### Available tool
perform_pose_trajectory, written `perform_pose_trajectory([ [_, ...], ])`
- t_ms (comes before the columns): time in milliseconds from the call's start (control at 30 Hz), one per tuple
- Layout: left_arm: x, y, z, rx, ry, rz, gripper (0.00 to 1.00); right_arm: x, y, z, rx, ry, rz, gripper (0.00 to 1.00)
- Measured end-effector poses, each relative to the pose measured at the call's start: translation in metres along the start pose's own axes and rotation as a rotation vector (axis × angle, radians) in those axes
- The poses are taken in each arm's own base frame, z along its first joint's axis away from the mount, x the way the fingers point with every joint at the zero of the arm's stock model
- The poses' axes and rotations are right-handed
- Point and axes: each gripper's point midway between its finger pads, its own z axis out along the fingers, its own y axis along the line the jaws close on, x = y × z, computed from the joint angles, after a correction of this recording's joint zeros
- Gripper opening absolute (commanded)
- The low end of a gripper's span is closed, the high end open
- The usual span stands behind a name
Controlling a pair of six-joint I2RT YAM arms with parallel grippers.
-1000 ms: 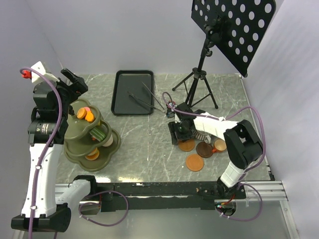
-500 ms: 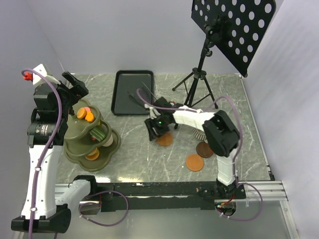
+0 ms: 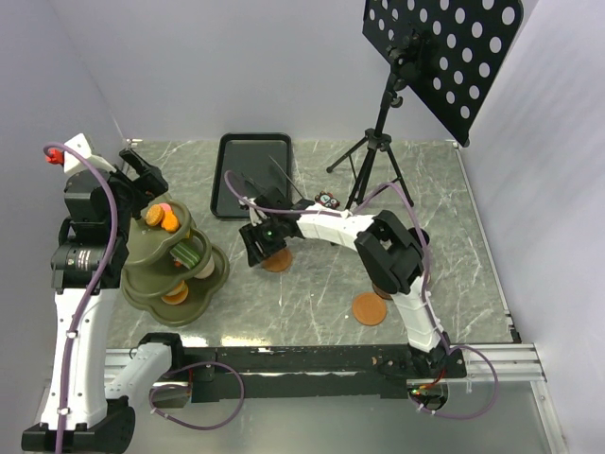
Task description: Serve the afternoon tea
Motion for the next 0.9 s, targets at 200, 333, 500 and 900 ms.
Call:
perform_pose_trajectory([
  [200,0.001,0.000,0.000,-0.002,0.002,0.000,1.00,-0.032,0.003,0.017,-0.024,-0.062,0.001,0.63],
  [333,0.001,0.001,0.000,-0.002,0.003,0.000,1.00,-0.049,0.005,0.026,-0.037,-0.093,-0.001,0.64],
  [500,0.001,0.001,0.000,-0.003,0.004,0.000,1.00,-0.055,0.002,0.026,-0.034,-0.108,-0.006,0.71],
  [900,0.001,0.003,-0.003,-0.009,0.001,0.000,1.00,-0.004,-0.012,-0.116,0.160,-0.167,0.059,0.84],
])
